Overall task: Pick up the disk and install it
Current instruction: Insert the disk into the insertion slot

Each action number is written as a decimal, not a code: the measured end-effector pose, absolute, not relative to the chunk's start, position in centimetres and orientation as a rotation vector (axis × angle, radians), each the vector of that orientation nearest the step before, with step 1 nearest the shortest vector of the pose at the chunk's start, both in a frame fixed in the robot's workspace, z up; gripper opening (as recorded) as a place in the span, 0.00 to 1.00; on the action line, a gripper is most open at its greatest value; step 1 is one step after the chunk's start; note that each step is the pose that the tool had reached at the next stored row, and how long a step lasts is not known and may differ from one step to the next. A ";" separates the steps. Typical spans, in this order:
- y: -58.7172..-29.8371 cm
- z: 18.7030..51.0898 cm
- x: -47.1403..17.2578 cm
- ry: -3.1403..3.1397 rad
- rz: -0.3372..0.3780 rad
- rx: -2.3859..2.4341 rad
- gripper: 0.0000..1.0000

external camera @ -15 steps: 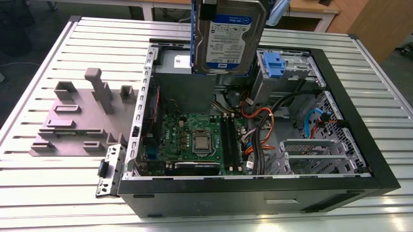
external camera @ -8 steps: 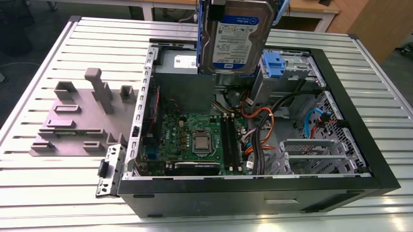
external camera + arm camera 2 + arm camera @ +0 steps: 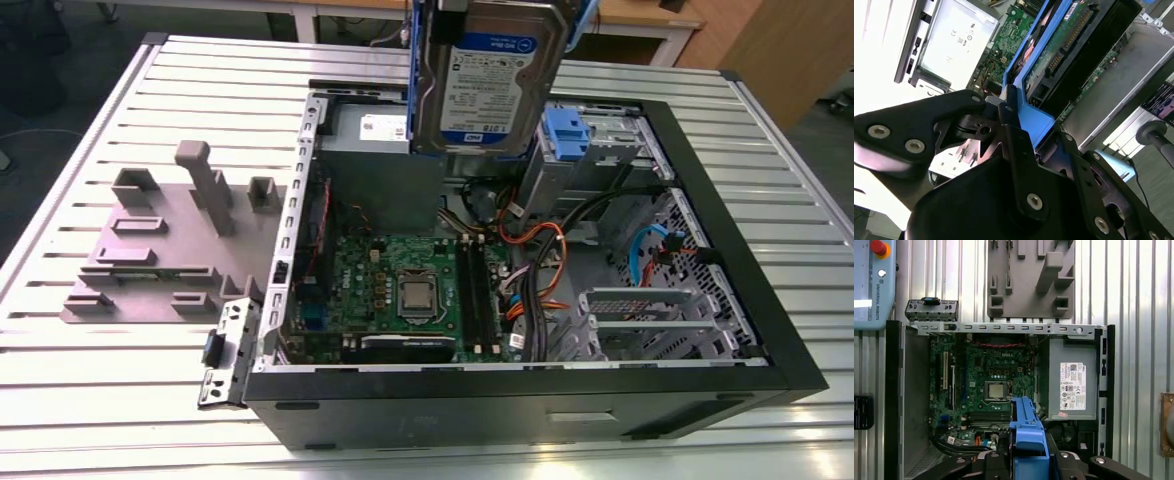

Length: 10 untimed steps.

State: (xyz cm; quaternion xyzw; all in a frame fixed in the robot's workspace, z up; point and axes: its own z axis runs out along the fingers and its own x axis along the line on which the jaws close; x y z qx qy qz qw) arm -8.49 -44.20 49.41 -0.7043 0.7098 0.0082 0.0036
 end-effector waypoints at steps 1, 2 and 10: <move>-44.2 49.4 -8.5 2.225 0.026 -2.208 0.36; -44.2 49.4 -8.5 2.225 0.026 -2.208 0.36; -44.4 49.4 -8.5 2.225 0.026 -2.208 0.36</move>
